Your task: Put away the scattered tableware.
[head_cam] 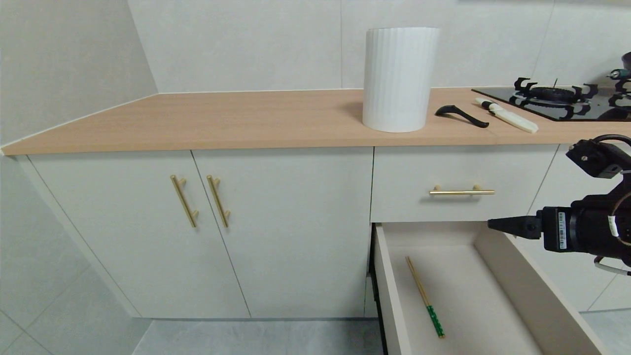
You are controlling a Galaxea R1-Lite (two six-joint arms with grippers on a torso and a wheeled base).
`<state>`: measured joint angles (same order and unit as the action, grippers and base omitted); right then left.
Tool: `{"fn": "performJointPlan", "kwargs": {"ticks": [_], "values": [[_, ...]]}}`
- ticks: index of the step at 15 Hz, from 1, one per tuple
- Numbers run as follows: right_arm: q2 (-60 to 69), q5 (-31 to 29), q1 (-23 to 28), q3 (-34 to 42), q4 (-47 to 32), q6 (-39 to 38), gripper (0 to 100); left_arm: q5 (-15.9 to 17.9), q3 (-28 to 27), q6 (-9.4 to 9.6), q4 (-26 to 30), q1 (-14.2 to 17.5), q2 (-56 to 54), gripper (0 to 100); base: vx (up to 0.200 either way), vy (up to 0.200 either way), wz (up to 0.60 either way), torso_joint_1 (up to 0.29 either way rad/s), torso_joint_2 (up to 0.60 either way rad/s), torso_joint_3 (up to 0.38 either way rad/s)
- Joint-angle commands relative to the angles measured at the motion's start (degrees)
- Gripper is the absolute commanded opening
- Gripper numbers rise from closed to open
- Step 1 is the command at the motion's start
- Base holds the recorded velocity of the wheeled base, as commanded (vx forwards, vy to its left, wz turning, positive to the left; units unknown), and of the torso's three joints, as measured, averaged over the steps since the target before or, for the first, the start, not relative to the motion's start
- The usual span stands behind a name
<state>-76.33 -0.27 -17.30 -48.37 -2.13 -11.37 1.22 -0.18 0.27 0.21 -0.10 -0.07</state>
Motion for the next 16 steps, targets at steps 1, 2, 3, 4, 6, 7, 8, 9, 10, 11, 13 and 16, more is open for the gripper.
{"fn": "performJointPlan", "kwargs": {"ticks": [1, 2, 3, 4, 6, 7, 8, 9, 10, 11, 13, 16], "values": [[0.8, 0.0, 0.0, 0.1, 0.0, 0.0, 100, 0.0, 0.0, 0.0, 0.0, 0.0, 0.1, 100, 0.0, 0.0, 0.0, 0.066, -0.33, -0.261], [0.8, 0.1, 0.0, 0.1, 0.0, 0.1, 100, 0.0, 0.0, 0.0, 0.0, 0.0, 0.1, 100, 0.0, 0.0, 0.0, 0.08, -0.13, -0.29], [0.9, 0.1, 0.0, 0.1, 0.0, 0.1, 100, 0.0, 0.0, 0.0, 0.0, 0.0, 0.1, 100, 0.0, 0.0, 0.0, 0.124, -0.3, -0.315], [0.9, 0.1, 0.0, 0.2, 0.0, 0.1, 100, 0.0, 0.0, 0.0, 0.0, 0.0, 0.1, 100, 0.0, 0.0, 0.0, 0.139, -0.53, -0.33], [0.8, 0.1, -0.2, 0.5, 0.0, 0.2, 100, 0.0, 0.0, 0.0, 0.0, 0.0, 0.1, 100, 0.0, 0.0, 0.0, 0.117, -0.53, -0.308], [0.8, 0.1, -0.3, 0.6, 0.1, 0.2, 100, 0.0, 0.0, 0.0, 0.0, 0.0, 0.1, 100, 0.0, 0.0, 0.0, 0.144, -0.49, -0.31], [0.8, 0.3, -0.4, 0.8, 0.2, 0.3, 100, 0.0, 0.0, 0.0, 0.0, 0.0, 0.1, 100, 0.0, 0.0, 0.0, 0.168, -0.47, -0.305], [0.8, 0.3, -0.4, 0.8, 0.2, 0.3, 100, 0.0, 0.0, 0.0, 0.0, 0.0, 0.1, 100, 0.0, 0.0, 0.0, 0.163, -0.48, -0.305], [0.8, 0.4, -0.4, 0.9, 0.2, 0.3, 100, 0.0, 0.0, 0.0, 0.0, 0.0, 0.1, 100, 0.0, 0.0, 0.0, 0.163, -0.48, -0.29], [0.7, 0.4, -0.4, 0.9, 0.2, 0.3, 100, 0.0, 0.0, 0.0, 0.0, 0.0, 0.1, 100, 0.0, 0.0, 0.0, 0.168, -0.47, -0.29], [0.7, 0.4, -0.5, 0.9, 0.3, 0.3, 100, 0.0, 0.0, 0.0, 0.0, 0.0, 0.1, 100, 0.0, 0.0, 0.0, 0.183, -0.48, -0.298], [0.7, 0.4, -0.5, 1.4, 0.3, 1.6, 100, 0.0, 0.0, 0.0, 0.0, 0.0, 0.1, 100, 0.0, 0.0, 0.0, 0.201, -0.49, -0.292]]}}
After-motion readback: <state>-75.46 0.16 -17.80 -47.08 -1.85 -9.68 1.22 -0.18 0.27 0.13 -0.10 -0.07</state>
